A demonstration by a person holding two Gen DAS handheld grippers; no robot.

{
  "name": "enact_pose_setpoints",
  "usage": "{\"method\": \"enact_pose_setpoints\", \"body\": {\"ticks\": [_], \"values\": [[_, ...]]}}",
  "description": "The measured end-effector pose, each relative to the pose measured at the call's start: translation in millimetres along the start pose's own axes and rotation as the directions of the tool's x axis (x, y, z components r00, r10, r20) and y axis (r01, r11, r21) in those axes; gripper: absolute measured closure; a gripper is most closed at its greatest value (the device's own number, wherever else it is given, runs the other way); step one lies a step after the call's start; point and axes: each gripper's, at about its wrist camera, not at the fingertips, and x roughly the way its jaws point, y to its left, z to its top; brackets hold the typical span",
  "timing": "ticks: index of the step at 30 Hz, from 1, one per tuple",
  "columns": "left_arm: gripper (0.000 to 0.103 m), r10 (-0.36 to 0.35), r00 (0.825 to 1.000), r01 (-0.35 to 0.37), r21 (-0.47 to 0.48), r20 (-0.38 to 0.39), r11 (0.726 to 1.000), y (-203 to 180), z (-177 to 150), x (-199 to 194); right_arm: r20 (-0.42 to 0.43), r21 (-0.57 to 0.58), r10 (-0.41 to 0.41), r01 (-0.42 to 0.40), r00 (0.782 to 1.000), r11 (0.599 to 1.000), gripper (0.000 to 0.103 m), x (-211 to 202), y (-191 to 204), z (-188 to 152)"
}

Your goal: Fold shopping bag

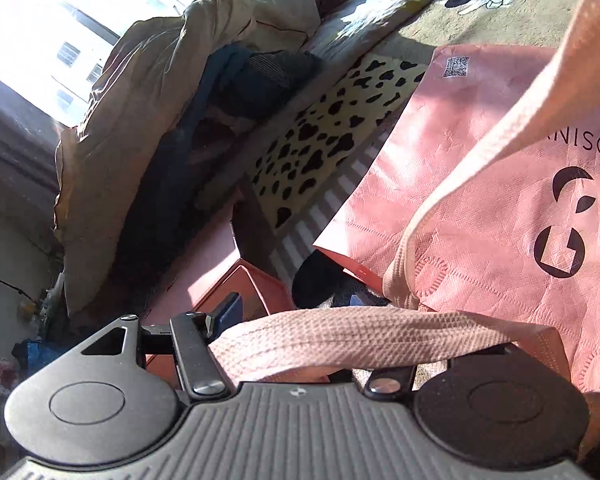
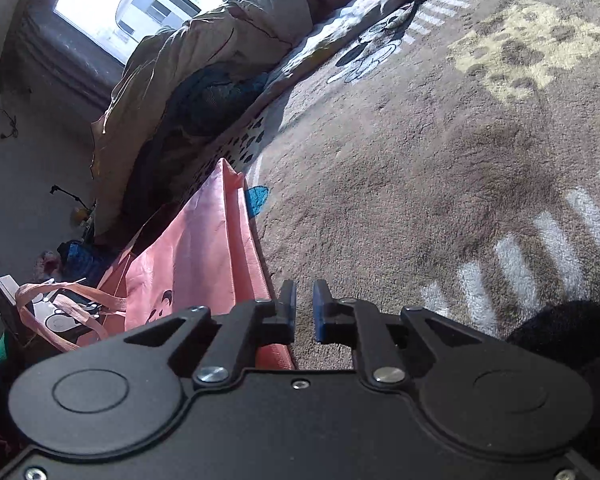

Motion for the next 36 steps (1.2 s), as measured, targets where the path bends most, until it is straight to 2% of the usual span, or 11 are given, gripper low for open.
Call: {"method": "enact_pose_setpoints", "body": {"ticks": [1,4,6,8,11,15,21,25,28,33,36], "values": [[0.045,-0.001,1.000,0.001,0.000,0.003,1.000,-3,1,0,-0.016,-0.036,-0.006,0.006,1.000,0.999,0.034,8,8,3],[0.045,-0.012,1.000,0.012,0.020,-0.006,1.000,-6,-3,-3,-0.069,-0.102,-0.002,-0.006,0.998,0.995,0.034,30,22,7],[0.045,-0.092,0.995,0.093,0.057,-0.026,0.994,-9,-10,-4,-0.130,-0.135,0.017,-0.035,0.991,0.990,0.039,50,31,7],[0.044,-0.156,0.987,0.159,0.096,-0.038,0.983,-13,-15,-3,-0.190,-0.201,0.006,-0.045,0.982,0.979,0.093,67,41,2],[0.040,-0.230,0.973,0.231,0.030,-0.026,0.973,-7,-14,8,-0.194,-0.235,0.044,-0.090,0.980,0.968,0.098,70,51,-10],[0.036,-0.311,0.950,0.313,-0.104,0.041,0.944,7,-1,12,-0.040,-0.131,0.040,-0.045,0.998,0.990,0.101,42,37,-8],[0.030,-0.450,0.889,0.456,-0.094,0.081,0.885,4,18,17,0.179,0.093,-0.066,0.050,0.982,0.994,0.101,-21,-17,10],[0.030,-0.413,0.911,0.411,0.059,0.011,0.910,-24,19,19,0.211,0.212,-0.173,0.128,0.962,0.969,0.101,-41,-46,5],[0.030,-0.317,0.948,0.318,0.134,-0.028,0.939,-32,15,17,0.198,0.272,-0.208,0.150,0.958,0.950,0.101,-43,-58,-7],[0.030,-0.107,0.994,0.107,0.013,0.007,0.994,-4,9,-8,0.164,0.250,-0.217,0.172,0.962,0.953,0.099,-41,-61,-10],[0.030,-0.011,0.996,0.017,-0.077,0.085,0.997,10,8,-36,0.136,0.194,-0.232,0.204,0.963,0.960,0.096,-40,-59,-5]]}}
